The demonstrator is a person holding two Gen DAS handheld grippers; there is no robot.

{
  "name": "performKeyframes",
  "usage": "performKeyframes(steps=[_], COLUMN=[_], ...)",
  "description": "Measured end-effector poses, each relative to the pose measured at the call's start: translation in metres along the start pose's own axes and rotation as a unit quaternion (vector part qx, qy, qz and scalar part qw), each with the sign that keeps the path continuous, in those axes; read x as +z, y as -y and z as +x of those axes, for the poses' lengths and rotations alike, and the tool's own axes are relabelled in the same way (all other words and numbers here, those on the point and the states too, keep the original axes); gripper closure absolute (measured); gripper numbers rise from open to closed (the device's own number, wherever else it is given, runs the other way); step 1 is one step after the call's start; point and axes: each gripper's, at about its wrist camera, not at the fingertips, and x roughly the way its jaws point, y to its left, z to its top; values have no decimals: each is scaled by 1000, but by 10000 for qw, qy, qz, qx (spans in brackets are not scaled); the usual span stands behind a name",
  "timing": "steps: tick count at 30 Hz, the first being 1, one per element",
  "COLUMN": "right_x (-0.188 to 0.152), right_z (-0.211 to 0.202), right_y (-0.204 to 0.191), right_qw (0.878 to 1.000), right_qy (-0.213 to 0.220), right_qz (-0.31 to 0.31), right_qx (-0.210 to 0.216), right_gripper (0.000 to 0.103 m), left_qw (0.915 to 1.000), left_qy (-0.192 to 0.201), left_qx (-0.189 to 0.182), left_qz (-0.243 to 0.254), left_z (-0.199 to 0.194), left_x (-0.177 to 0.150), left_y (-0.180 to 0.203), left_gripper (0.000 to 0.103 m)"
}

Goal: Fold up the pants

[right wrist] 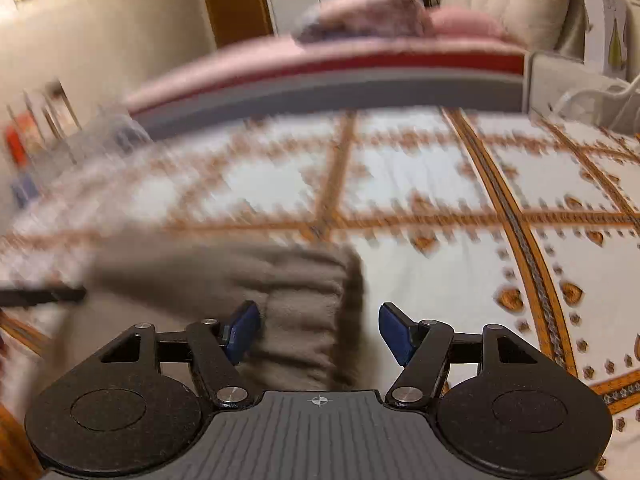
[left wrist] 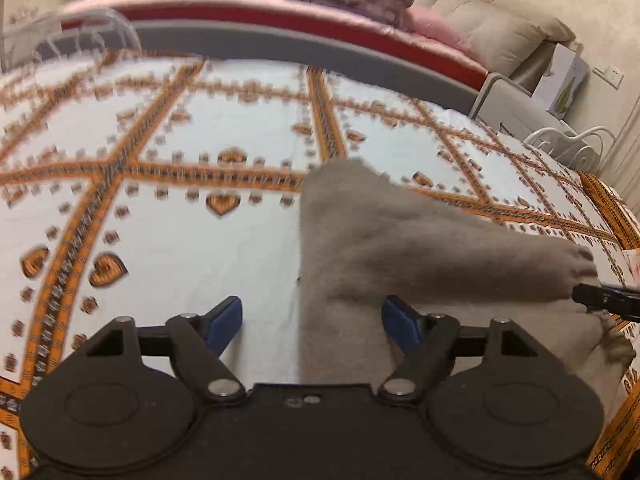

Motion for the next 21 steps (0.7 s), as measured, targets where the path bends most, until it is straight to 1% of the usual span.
performKeyframes(steps=[1, 2, 3, 5, 7, 8, 9, 12, 13, 15, 18, 21], right_x=[-4, -5, -5, -3, -6, -8, -10, -14, -17, -20, -22, -26], right_z=[5, 4, -2, -19, -33, -36, -38, -32, -29, -27, -25, -21], right_y=[12, 22, 32, 49, 64, 68, 71, 71, 70, 67, 64, 68], right_qw=[9997, 9988, 9978, 9943, 9881, 9863, 9848, 9782, 9764, 9752, 9720, 9661], right_qy=[-82, -88, -20, 178, 305, 329, 312, -2, -102, -250, -334, -401], right_qz=[223, 455, 642, 964, 1247, 1316, 1372, 1581, 1621, 1613, 1671, 1903], right_qx=[90, 163, 185, 412, 848, 939, 1019, 1349, 1420, 1495, 1619, 1701], right_gripper=[27, 25, 25, 25, 25, 25, 25, 25, 25, 25, 25, 23], left_qw=[10000, 9998, 9996, 9993, 9998, 9998, 9997, 9996, 9995, 9993, 9994, 9996], left_qy=[36, 104, 186, 207, 182, 198, 221, 194, 185, 142, 17, -135], left_qx=[4, 39, 61, -71, -6, 51, 104, 14, -7, -15, 8, -135], left_qz=[-84, -144, -212, -291, -112, -39, 32, 204, 258, 351, 335, 195], left_z=[-2, -8, -15, -27, -33, -35, -38, -43, -44, -43, -38, -34], left_x=[2, 4, 4, 2, -1, -2, -4, -9, -11, -15, -18, -19], left_y=[-5, -9, -13, -21, -22, -20, -18, -8, -4, 0, 0, -4], left_gripper=[31, 34, 38, 39, 37, 37, 34, 26, 25, 17, 13, 7])
